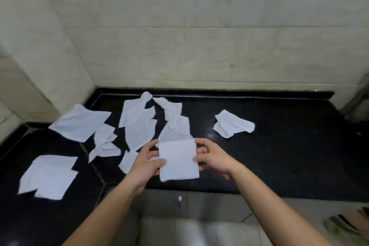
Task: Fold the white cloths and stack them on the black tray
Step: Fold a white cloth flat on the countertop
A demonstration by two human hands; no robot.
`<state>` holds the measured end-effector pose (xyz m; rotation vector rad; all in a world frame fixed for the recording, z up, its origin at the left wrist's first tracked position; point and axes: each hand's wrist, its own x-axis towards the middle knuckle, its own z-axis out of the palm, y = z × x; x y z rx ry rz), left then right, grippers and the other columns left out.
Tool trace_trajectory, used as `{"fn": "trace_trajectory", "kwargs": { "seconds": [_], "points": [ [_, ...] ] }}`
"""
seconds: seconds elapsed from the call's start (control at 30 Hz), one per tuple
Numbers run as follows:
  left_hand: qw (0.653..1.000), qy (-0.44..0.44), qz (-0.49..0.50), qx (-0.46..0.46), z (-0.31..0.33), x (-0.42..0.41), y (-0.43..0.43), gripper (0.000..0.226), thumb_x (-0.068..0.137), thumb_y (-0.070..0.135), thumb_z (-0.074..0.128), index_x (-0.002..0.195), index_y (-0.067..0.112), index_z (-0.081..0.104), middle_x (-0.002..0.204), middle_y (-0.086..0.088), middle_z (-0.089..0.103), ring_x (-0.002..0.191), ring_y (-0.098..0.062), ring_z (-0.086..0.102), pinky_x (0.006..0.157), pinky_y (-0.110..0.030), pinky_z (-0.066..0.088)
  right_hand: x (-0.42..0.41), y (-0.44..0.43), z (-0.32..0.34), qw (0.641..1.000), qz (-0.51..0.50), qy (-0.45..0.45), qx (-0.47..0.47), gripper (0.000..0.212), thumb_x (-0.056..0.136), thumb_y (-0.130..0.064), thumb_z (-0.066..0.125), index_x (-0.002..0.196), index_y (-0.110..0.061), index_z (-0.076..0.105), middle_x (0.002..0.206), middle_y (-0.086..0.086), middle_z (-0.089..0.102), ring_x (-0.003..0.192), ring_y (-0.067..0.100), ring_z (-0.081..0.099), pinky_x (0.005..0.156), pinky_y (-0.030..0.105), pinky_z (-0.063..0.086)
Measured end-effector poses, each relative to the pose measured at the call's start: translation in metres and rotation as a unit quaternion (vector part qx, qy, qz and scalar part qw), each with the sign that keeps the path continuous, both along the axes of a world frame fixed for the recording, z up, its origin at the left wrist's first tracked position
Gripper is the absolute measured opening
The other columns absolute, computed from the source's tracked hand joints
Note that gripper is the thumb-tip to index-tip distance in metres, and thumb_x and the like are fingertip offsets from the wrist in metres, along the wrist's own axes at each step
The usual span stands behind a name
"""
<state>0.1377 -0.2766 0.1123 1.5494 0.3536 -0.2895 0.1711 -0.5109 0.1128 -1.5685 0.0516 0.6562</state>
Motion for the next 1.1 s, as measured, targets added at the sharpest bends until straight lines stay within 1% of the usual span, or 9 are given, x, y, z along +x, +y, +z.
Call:
{"fn": "trace_trajectory", "kwargs": {
  "seconds": [0.07, 0.23, 0.37, 0.43, 0.63, 0.77, 0.87, 0.97, 1.1],
  "points": [
    [0.999, -0.006, -0.042, 0.001, -0.002, 0.007, -0.065, 0.064, 0.087, -0.009, 0.061, 0.138, 0.027, 0.046, 0.118, -0.012, 0.063, 0.104, -0.028, 0.066, 0.074, -0.038, 0.059, -0.015, -0.067, 0.002, 0.999, -0.037, -0.004, 0.002, 0.055, 0.083, 0.007, 0.062, 0.131, -0.02, 0.054, 0.097, 0.007, 0.071, 0.088, 0.017, 0.071, 0.073, 0.035, 0.058],
    [0.985, -0.027, -0.168, 0.012, 0.011, 0.018, -0.23, 0.067, 0.084, -0.009, 0.062, 0.137, 0.028, 0.047, 0.116, -0.011, 0.064, 0.105, -0.025, 0.067, 0.078, -0.038, 0.059, -0.067, -0.225, 0.012, 0.984, -0.179, -0.006, 0.01, 0.061, 0.081, 0.006, 0.062, 0.133, -0.024, 0.053, 0.111, 0.009, 0.072, 0.096, 0.017, 0.072, 0.071, 0.031, 0.056],
    [0.974, -0.051, -0.22, 0.017, 0.025, 0.016, -0.333, 0.063, 0.083, -0.009, 0.062, 0.134, 0.026, 0.051, 0.112, -0.01, 0.067, 0.103, -0.024, 0.068, 0.086, -0.047, 0.059, -0.1, -0.311, 0.022, 0.968, -0.25, -0.017, 0.021, 0.063, 0.082, 0.008, 0.06, 0.135, -0.026, 0.052, 0.115, 0.01, 0.071, 0.103, 0.019, 0.071, 0.076, 0.034, 0.058],
    [0.971, -0.069, -0.228, 0.019, 0.032, 0.016, -0.372, 0.06, 0.085, -0.009, 0.061, 0.132, 0.025, 0.051, 0.109, -0.009, 0.067, 0.102, -0.023, 0.067, 0.087, -0.046, 0.059, -0.109, -0.341, 0.024, 0.961, -0.273, -0.022, 0.033, 0.065, 0.083, 0.01, 0.06, 0.136, -0.026, 0.051, 0.115, 0.009, 0.071, 0.105, 0.02, 0.07, 0.077, 0.035, 0.059],
    [0.947, -0.105, -0.304, 0.024, 0.037, 0.024, -0.485, 0.059, 0.085, -0.01, 0.061, 0.132, 0.025, 0.05, 0.107, -0.006, 0.066, 0.093, -0.016, 0.067, 0.069, -0.03, 0.058, -0.12, -0.436, 0.026, 0.94, -0.339, -0.031, 0.03, 0.068, 0.086, 0.009, 0.063, 0.141, -0.028, 0.045, 0.113, 0.007, 0.069, 0.1, 0.018, 0.071, 0.073, 0.032, 0.057],
    [0.921, -0.164, -0.353, 0.035, 0.049, 0.048, -0.574, 0.059, 0.085, -0.011, 0.058, 0.131, 0.025, 0.05, 0.104, -0.007, 0.062, 0.069, -0.008, 0.065, 0.054, -0.026, 0.054, -0.109, -0.519, 0.039, 0.923, -0.381, -0.051, 0.007, 0.066, 0.088, 0.007, 0.064, 0.142, -0.026, 0.045, 0.117, 0.01, 0.066, 0.101, 0.019, 0.071, 0.074, 0.034, 0.058],
    [0.904, -0.207, -0.372, 0.032, 0.063, 0.071, -0.633, 0.058, 0.086, -0.01, 0.058, 0.131, 0.025, 0.048, 0.103, -0.005, 0.061, 0.064, -0.007, 0.063, 0.05, -0.024, 0.052, -0.092, -0.573, 0.058, 0.914, -0.4, -0.061, -0.027, 0.064, 0.089, 0.003, 0.066, 0.141, -0.027, 0.044, 0.121, 0.01, 0.064, 0.105, 0.022, 0.069, 0.075, 0.035, 0.059],
    [0.906, -0.211, -0.366, 0.012, 0.084, 0.099, -0.703, 0.056, 0.086, -0.006, 0.06, 0.131, 0.026, 0.049, 0.104, -0.005, 0.062, 0.07, -0.014, 0.064, 0.053, -0.026, 0.054, -0.07, -0.636, 0.088, 0.9, -0.426, -0.08, -0.056, 0.058, 0.092, 0.003, 0.062, 0.14, -0.025, 0.046, 0.121, 0.01, 0.063, 0.106, 0.022, 0.068, 0.072, 0.033, 0.059],
    [0.898, -0.25, -0.362, 0.023, 0.115, 0.126, -0.779, 0.053, 0.085, 0.0, 0.061, 0.125, 0.032, 0.05, 0.094, 0.003, 0.062, 0.074, -0.013, 0.064, 0.068, -0.036, 0.056, -0.054, -0.703, 0.124, 0.874, -0.464, -0.117, -0.088, 0.059, 0.092, 0.006, 0.059, 0.141, -0.022, 0.044, 0.118, 0.008, 0.063, 0.099, 0.02, 0.067, 0.065, 0.029, 0.057]
  ]
}}
